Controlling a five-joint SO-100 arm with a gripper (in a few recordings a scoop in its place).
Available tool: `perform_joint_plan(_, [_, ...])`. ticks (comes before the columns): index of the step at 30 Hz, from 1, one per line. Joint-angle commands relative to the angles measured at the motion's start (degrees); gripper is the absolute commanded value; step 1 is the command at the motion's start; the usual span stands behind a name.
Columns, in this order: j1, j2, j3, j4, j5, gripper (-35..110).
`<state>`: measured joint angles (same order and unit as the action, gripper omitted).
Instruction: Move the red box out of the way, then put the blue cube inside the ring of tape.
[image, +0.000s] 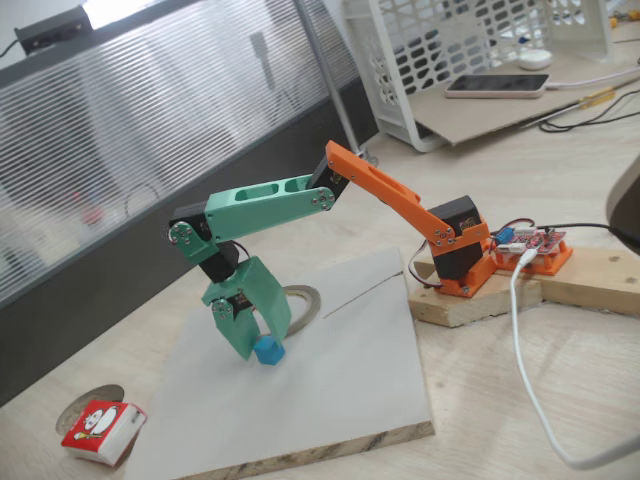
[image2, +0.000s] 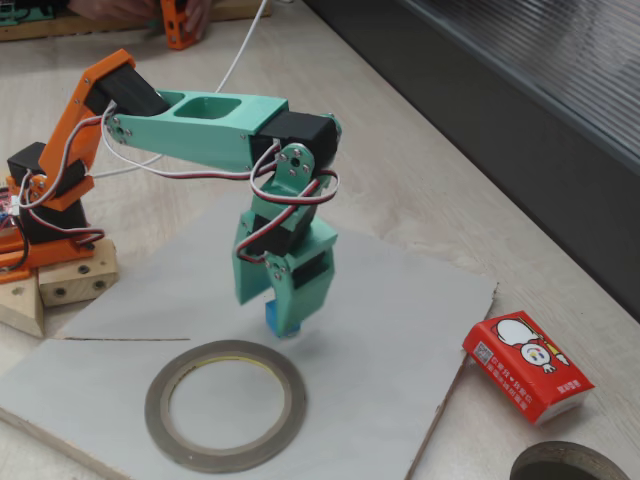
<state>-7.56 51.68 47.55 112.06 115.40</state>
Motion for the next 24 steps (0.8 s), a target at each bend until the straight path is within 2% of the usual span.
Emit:
perform_joint_plan(1, [-0.9, 0.4, -0.7, 2.3, 0.5, 40])
perform_joint_plan(24, [-0.4, 0.4, -1.2, 2.3, 0.7, 40])
